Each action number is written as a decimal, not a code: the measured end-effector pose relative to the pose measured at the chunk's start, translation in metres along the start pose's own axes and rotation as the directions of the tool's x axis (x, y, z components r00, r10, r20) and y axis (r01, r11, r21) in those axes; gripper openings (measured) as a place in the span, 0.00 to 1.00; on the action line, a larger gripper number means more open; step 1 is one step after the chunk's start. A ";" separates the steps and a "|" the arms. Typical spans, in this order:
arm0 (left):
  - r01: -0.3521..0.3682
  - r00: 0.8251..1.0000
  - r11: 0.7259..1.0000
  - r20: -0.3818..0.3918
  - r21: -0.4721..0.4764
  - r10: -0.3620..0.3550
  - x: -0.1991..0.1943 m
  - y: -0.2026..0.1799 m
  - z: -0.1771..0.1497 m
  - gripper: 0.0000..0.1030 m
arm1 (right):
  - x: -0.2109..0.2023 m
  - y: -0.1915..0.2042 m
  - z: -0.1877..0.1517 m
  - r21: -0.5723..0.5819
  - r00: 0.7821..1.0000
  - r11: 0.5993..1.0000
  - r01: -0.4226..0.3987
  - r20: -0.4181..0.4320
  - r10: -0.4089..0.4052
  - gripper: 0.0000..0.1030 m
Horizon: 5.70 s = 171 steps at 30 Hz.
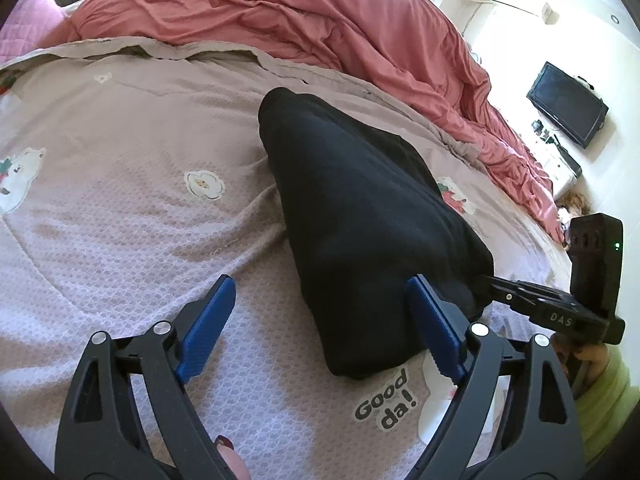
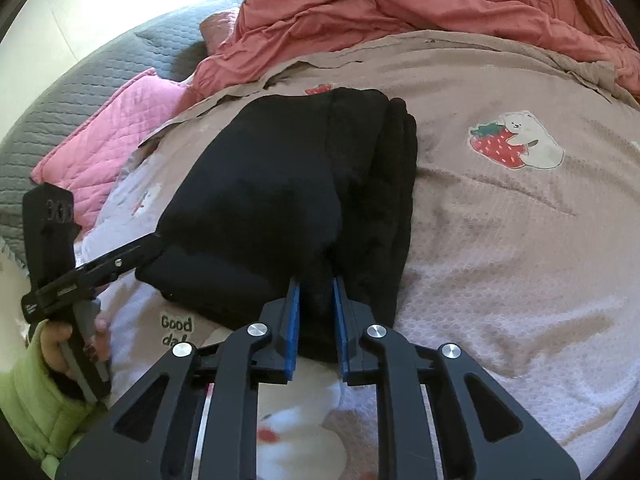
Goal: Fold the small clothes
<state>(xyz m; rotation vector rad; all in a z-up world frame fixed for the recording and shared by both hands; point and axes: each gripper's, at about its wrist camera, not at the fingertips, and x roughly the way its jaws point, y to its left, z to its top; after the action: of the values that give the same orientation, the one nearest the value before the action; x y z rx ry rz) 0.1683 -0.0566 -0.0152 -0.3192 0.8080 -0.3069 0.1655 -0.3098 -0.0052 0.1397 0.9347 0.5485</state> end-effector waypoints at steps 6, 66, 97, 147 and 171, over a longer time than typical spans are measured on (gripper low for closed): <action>-0.006 1.000 1.000 0.001 0.002 0.006 -0.002 0.001 0.000 0.80 | -0.002 0.004 -0.001 -0.006 1.000 1.000 0.023 -0.001 -0.023 0.20; -0.064 0.991 0.987 0.122 0.148 0.046 -0.011 -0.039 0.005 0.68 | 0.000 0.010 0.071 0.042 0.958 0.972 0.231 0.163 -0.235 0.54; -0.085 0.996 0.991 0.046 0.099 0.081 -0.019 -0.031 -0.012 0.74 | -0.038 0.039 0.005 -0.038 0.956 0.966 0.256 0.155 -0.247 0.86; -0.209 0.978 0.977 0.018 0.042 0.209 -0.077 -0.029 -0.070 0.91 | -0.063 0.076 -0.066 0.006 0.932 0.938 0.347 0.113 -0.346 0.95; -0.238 0.971 0.970 0.010 0.036 0.238 -0.077 -0.025 -0.069 0.91 | -0.060 0.078 -0.068 0.004 0.932 0.938 0.346 0.113 -0.344 0.95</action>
<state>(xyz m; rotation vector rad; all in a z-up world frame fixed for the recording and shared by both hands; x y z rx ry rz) 0.0633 -0.0608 0.0007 -0.1850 0.8248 -0.0955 0.0534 -0.2817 0.0252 -0.0101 0.8219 0.2190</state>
